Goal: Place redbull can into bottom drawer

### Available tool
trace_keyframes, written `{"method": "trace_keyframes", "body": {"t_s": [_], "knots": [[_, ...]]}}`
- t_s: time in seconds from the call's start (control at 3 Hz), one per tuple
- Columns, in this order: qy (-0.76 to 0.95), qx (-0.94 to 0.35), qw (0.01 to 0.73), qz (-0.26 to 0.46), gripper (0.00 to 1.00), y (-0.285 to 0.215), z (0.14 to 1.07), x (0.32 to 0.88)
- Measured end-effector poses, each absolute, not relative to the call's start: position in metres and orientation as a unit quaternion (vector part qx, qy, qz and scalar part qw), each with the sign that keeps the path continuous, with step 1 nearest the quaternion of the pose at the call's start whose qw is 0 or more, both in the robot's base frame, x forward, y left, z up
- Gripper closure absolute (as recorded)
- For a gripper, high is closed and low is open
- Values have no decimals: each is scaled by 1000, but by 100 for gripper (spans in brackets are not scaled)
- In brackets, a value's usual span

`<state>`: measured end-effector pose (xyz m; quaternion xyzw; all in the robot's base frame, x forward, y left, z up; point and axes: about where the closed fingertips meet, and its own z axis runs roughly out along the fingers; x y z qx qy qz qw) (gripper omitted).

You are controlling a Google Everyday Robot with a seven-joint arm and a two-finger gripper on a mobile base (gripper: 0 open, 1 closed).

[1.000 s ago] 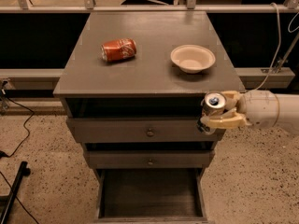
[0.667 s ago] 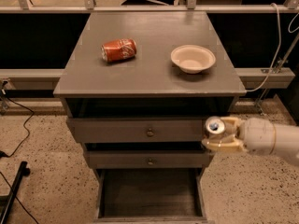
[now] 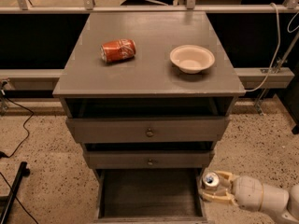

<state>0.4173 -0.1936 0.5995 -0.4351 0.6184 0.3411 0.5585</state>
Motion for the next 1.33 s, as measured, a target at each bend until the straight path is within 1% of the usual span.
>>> {"method": "trace_keyframes", "body": {"t_s": [0.33, 1.0, 1.33], "knots": [[626, -417, 554, 356, 100, -193, 556, 404], [634, -412, 547, 358, 100, -191, 544, 403], [648, -416, 551, 322, 100, -206, 500, 423]]}}
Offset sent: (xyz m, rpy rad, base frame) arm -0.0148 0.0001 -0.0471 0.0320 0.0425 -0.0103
